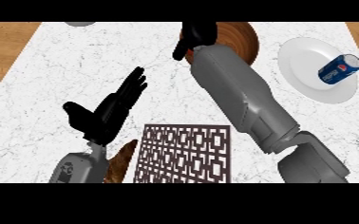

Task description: Pick the bell pepper from the placemat and place it in the bowl

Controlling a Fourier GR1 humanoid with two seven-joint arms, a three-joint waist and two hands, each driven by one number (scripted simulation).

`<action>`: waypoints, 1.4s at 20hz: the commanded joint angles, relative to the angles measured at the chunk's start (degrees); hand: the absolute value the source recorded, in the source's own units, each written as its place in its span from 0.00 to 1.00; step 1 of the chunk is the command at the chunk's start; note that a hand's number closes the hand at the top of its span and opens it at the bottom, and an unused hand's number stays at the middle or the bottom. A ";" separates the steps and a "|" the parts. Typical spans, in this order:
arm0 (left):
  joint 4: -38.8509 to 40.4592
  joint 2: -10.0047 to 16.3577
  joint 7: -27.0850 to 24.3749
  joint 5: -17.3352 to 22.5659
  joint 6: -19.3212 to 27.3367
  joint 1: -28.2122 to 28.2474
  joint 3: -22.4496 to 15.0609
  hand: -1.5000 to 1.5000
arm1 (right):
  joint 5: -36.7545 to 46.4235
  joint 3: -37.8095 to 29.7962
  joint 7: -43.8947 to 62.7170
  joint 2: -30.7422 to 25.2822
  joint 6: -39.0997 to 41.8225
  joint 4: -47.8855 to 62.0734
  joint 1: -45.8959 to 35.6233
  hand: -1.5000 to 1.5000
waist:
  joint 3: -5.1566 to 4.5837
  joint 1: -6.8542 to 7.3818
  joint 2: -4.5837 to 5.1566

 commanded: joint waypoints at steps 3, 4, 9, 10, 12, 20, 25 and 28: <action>-0.05 -1.12 -0.79 -0.98 0.67 1.34 -1.25 0.50 | -10.10 -9.33 -10.90 0.00 -13.75 -8.99 3.37 0.00 | 0.21 -0.66 -0.46; 0.10 -0.15 -0.07 -0.50 0.45 0.85 -0.09 0.50 | -11.18 -10.37 -14.03 0.00 -16.38 -10.74 4.28 0.00 | 0.24 -0.84 -0.42; -0.89 0.30 0.78 0.58 0.48 2.42 1.03 0.50 | -21.94 -10.29 -28.63 0.00 -17.07 -22.69 13.30 0.00 | 0.16 -2.09 -1.39; 1.95 0.17 -0.98 -0.09 -0.12 1.78 0.93 0.50 | -24.28 -9.70 -29.75 0.00 -16.22 -25.16 13.69 0.00 | 0.11 -2.82 -1.40; 0.57 1.13 0.48 1.00 0.66 1.87 3.18 0.50 | -26.18 -5.12 -30.44 0.00 -16.78 -32.33 18.25 0.00 | 0.08 -3.95 -2.11; -1.62 1.40 0.70 0.27 1.92 5.47 3.36 0.50 | -23.75 9.01 -30.49 -1.22 -16.55 -63.34 44.11 0.00 | 0.06 -8.65 -3.34; -3.90 2.28 1.17 0.72 2.02 6.97 4.26 0.50 | -20.84 18.84 -32.23 -7.82 -17.34 -80.19 62.14 1.00 | 0.08 -9.95 -3.60; -3.84 0.72 1.32 0.77 2.84 6.96 3.52 0.50 | -16.60 27.31 -35.24 -11.55 -20.37 -87.06 73.76 1.00 | 0.06 -10.16 -3.44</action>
